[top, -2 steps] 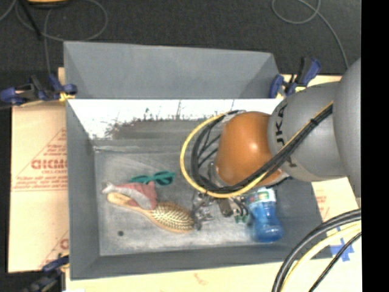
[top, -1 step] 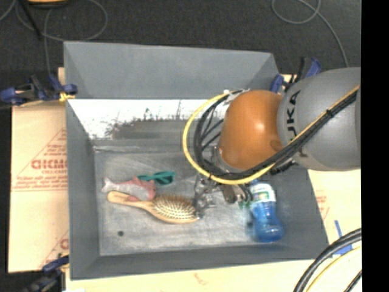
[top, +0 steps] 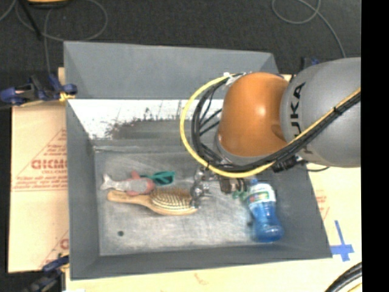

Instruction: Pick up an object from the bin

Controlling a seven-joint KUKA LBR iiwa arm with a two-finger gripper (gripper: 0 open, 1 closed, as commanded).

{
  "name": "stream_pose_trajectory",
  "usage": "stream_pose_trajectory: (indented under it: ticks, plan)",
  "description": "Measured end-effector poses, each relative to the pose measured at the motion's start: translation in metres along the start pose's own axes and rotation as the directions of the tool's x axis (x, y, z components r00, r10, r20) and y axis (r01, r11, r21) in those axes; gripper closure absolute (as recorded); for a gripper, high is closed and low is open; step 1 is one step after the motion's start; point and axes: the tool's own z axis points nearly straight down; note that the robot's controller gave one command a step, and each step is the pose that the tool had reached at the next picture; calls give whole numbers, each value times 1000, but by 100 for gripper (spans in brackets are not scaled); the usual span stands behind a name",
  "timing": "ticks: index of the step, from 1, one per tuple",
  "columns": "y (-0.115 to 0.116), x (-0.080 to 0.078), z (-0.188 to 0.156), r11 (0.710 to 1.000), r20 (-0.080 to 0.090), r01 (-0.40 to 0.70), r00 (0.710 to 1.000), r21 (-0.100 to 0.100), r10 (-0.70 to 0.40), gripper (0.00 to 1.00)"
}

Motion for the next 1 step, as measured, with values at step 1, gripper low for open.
stream_pose_trajectory:
  ticks: [1]
  plan:
    - [1,-2,-9,999,4,-50,999,1,50,100]
